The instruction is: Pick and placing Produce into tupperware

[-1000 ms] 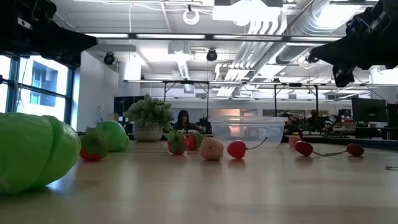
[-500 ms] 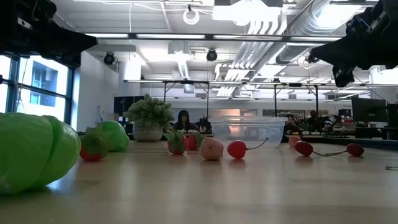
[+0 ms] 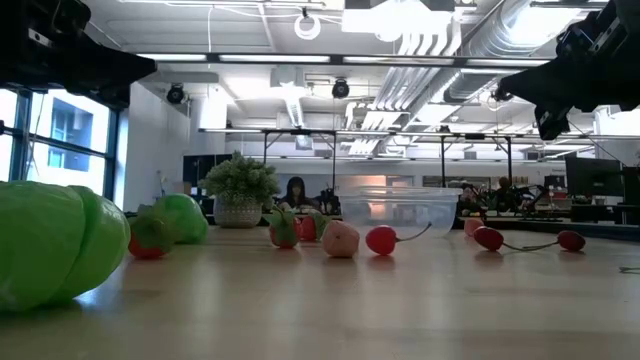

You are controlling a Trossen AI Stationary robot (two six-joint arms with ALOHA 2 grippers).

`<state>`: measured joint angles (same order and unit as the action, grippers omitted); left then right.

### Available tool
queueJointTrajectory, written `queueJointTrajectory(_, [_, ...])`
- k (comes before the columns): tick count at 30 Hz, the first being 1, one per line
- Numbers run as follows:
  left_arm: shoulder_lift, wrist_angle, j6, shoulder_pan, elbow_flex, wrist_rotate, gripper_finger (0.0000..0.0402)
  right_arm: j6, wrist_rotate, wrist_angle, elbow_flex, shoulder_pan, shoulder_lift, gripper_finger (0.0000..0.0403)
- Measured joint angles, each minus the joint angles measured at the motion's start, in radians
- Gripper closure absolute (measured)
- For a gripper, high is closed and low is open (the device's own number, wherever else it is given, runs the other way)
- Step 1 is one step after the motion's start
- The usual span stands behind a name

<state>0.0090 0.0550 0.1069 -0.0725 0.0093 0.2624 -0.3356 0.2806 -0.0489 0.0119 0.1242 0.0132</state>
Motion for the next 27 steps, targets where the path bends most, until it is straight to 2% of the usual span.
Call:
queueJointTrajectory(21, [0.0, 0.0, -0.005, 0.0, 0.0, 0.0, 0.0399, 0.002, 0.0, 0.0, 0.0, 0.0, 0.0, 0.0402])
queueJointTrajectory(27, [0.0, 0.015, -0.213, 0.0, 0.0, 0.013, 0.0399, 0.001, 0.0, 0.0, 0.0, 0.0, 0.0, 0.0402])
